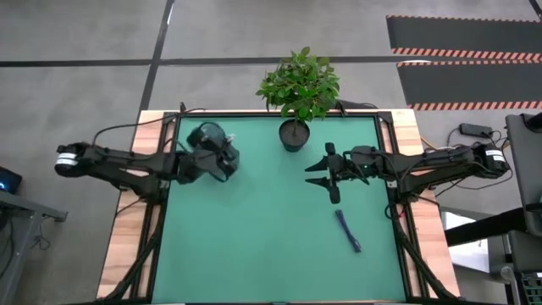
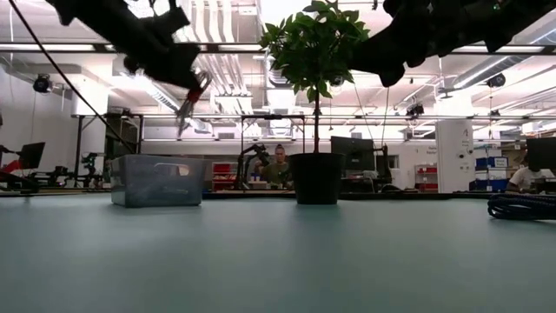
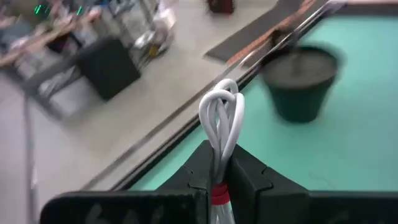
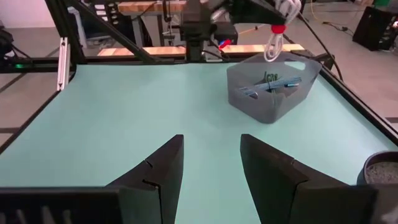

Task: Pick and place USB-C Cables
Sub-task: Put the white charger cable into the gray bin

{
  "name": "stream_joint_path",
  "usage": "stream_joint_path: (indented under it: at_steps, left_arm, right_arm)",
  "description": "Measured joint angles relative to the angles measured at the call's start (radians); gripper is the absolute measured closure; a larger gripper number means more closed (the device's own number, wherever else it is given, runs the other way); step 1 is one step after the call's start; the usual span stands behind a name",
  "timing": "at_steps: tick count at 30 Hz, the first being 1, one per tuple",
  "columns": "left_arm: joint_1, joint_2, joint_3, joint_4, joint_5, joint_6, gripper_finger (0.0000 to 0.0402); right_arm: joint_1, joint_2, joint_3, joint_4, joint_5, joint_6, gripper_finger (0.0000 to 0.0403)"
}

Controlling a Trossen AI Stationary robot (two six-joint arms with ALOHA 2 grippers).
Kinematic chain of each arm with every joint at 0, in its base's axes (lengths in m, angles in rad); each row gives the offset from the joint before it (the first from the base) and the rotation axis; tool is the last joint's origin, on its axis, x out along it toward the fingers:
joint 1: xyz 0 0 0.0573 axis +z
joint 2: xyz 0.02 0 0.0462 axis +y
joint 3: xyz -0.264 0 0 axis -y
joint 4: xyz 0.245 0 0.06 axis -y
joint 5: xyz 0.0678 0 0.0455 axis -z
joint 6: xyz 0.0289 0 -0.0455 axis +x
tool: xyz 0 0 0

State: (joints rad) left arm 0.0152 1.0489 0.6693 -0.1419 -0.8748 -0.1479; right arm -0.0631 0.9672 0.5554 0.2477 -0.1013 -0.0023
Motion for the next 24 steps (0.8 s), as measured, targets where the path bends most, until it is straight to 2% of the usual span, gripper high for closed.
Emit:
stream_joint_path:
  at_steps: [5, 15, 19, 24]
  left_arm:
    - [0.104, 0.006, 0.021, -0.141, 0.041, -0.087, 0.0389]
    - [0.285, 0.094, 0.192, -0.525, 0.331, -0.240, 0.0389]
    - [0.340, 0.170, 0.273, -0.639, 0.449, -0.233, 0.0389]
    - [0.392, 0.262, 0.359, -0.760, 0.463, -0.176, 0.0389]
  right_arm:
    - [0.000, 0.001, 0.000, -0.022, 0.000, 0.001, 0.0255]
    - [0.000, 0.001, -0.001, -0.034, 0.000, -0.011, 0.0257]
    - [0.000, 0.001, -0.001, -0.035, 0.000, -0.020, 0.0262]
    - [0.000, 0.001, -0.001, -0.041, 0.000, -0.037, 0.0269]
